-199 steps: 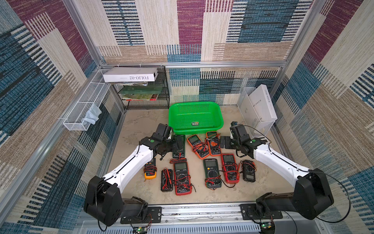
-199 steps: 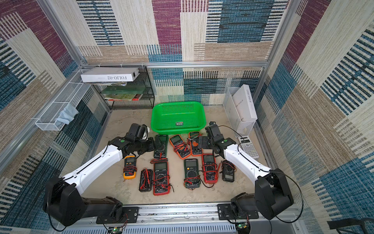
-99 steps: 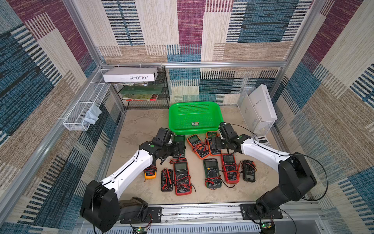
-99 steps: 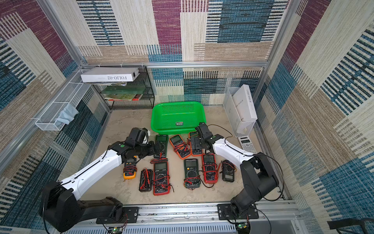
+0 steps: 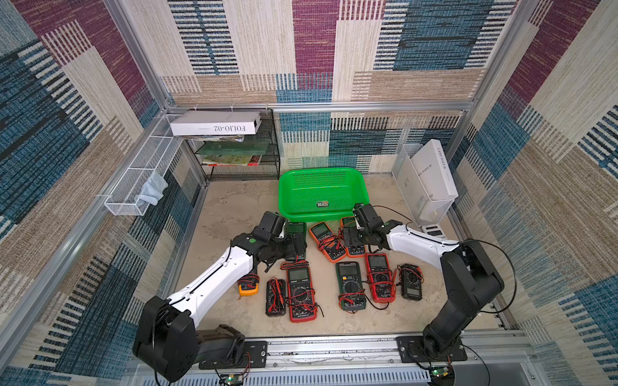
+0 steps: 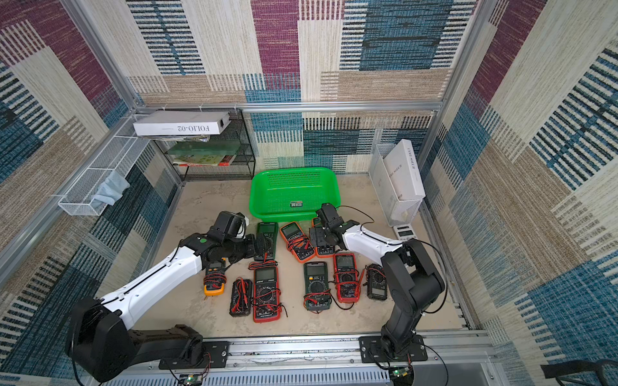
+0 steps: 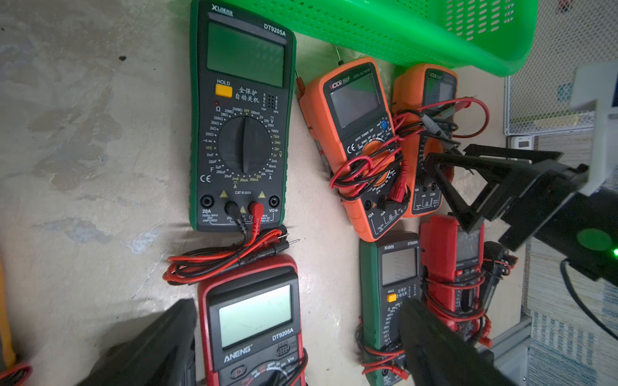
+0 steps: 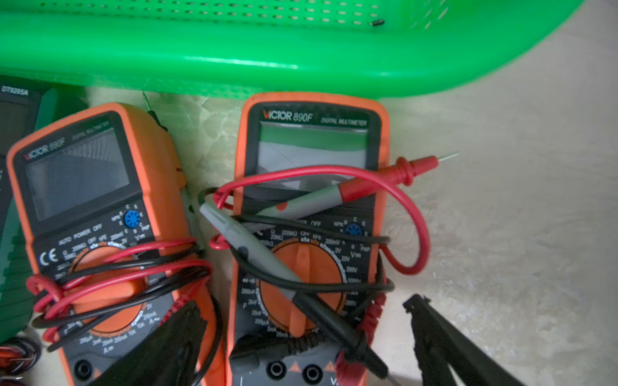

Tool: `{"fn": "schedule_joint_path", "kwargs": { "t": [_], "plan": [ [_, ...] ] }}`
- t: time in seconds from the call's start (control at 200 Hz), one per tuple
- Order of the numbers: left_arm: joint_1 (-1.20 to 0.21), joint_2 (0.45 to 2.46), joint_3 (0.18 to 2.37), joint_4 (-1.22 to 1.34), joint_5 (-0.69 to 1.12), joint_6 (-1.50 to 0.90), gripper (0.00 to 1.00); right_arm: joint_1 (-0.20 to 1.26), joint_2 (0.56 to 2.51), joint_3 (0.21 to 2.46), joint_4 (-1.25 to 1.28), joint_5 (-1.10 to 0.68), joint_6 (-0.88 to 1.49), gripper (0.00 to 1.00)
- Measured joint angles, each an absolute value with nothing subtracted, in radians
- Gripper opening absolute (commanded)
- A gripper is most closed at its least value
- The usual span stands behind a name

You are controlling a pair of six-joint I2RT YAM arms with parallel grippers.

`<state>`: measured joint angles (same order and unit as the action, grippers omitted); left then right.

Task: Put the multimeter into the basket
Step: Pick up the multimeter from the center of the board.

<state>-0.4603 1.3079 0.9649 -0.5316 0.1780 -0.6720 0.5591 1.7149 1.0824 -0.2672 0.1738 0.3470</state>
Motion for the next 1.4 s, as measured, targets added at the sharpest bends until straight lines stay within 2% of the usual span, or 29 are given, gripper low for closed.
{"fn": "schedule_joint_path", "kwargs": {
  "t": [0.441, 0.661, 0.726, 0.912, 1.402],
  "plan": [
    [-0.462, 1.317, 0.946, -0.531, 0.179, -0.673, 1.00, 0.558, 1.822, 1.111, -0.254, 0.170, 0.347, 0.99],
    [-0.462, 1.319, 0.945, -0.531, 0.179, -0.673, 1.00, 0.556, 1.855, 1.131, -0.249, 0.152, 0.346, 0.76],
    [-0.462, 1.320, 0.945, -0.531, 0.179, -0.673, 1.00, 0.556, 1.850, 1.130, -0.249, 0.148, 0.344, 0.74],
    [-0.462, 1.320, 0.951, -0.531, 0.179, -0.672, 1.00, 0.557, 1.801, 1.111, -0.269, 0.130, 0.344, 0.67],
    [-0.463, 1.318, 1.040, -0.533, 0.183, -0.664, 1.00, 0.566, 1.556, 1.026, -0.331, 0.130, 0.385, 0.67]
  ]
}}
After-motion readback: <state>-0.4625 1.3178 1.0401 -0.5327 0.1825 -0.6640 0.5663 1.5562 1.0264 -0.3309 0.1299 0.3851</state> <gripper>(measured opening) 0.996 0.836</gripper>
